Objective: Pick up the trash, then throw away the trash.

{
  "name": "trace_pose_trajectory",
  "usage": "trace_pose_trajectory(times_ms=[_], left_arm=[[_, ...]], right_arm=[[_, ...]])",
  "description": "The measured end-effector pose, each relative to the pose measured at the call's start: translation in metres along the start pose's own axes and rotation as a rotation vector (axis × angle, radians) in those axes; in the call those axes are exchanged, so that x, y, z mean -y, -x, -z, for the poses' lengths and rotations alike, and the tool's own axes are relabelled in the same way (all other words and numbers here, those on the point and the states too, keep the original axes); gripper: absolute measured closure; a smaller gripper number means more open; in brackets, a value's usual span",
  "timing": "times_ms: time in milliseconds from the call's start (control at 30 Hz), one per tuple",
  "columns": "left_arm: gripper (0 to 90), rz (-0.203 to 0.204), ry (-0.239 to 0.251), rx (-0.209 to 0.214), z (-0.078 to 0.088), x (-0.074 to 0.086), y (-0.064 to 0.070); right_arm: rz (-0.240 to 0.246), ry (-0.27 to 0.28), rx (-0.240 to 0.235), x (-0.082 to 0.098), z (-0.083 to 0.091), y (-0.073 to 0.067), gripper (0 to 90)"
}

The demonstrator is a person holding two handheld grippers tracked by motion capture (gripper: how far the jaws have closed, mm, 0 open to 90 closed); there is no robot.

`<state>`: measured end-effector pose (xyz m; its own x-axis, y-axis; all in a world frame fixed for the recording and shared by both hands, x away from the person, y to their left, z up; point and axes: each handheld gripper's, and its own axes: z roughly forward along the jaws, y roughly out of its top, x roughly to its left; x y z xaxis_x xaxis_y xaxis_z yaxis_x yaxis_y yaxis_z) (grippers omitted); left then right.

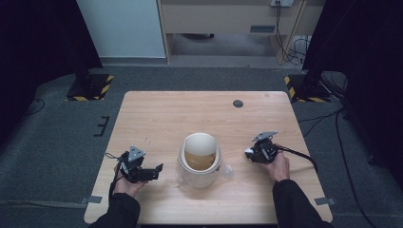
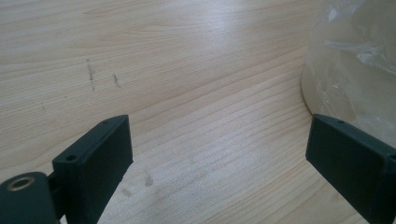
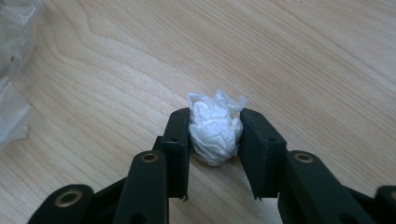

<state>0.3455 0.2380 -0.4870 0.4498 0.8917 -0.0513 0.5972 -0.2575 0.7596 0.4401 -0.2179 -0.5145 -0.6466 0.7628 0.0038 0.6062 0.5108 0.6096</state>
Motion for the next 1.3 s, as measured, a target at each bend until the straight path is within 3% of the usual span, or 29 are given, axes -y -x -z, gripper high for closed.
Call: trace_pose_trajectory(times_ms=[200,433,533,800,833,1167,1300], left_arm=[[6.7,0.001,-0.002,-0.001,0.0,0.0,0.0],[6.7,0.003,-0.008,0.002,0.0,0.001,-0.001],[6.7,0.012,-0.011,0.004,-0.001,0.001,-0.002],[6.7,0.011,-0.011,0.007,-0.001,0.001,-0.001],[6.7,0.01,-0.013,0.007,-0.001,0.001,-0.001],[6.7,0.009,-0.016,0.006,-0.001,0.001,0.0],[6.7,0.006,-0.016,0.006,-0.001,0.001,0.0]], right_arm=[[-0.008,0.023,-0.012,0.0,0.006,0.0,66.2],[-0.028,0.094,-0.035,0.0,0.024,0.002,66.3],[-0.012,0.118,-0.028,0.001,0.034,0.001,66.5],[-0.013,0.22,-0.048,-0.003,0.058,-0.004,66.5],[-0.019,0.257,-0.058,-0.005,0.064,-0.005,66.5],[-0.033,0.376,-0.074,-0.014,0.089,-0.009,66.6],[-0.01,0.427,-0.083,-0.016,0.105,-0.014,66.7]])
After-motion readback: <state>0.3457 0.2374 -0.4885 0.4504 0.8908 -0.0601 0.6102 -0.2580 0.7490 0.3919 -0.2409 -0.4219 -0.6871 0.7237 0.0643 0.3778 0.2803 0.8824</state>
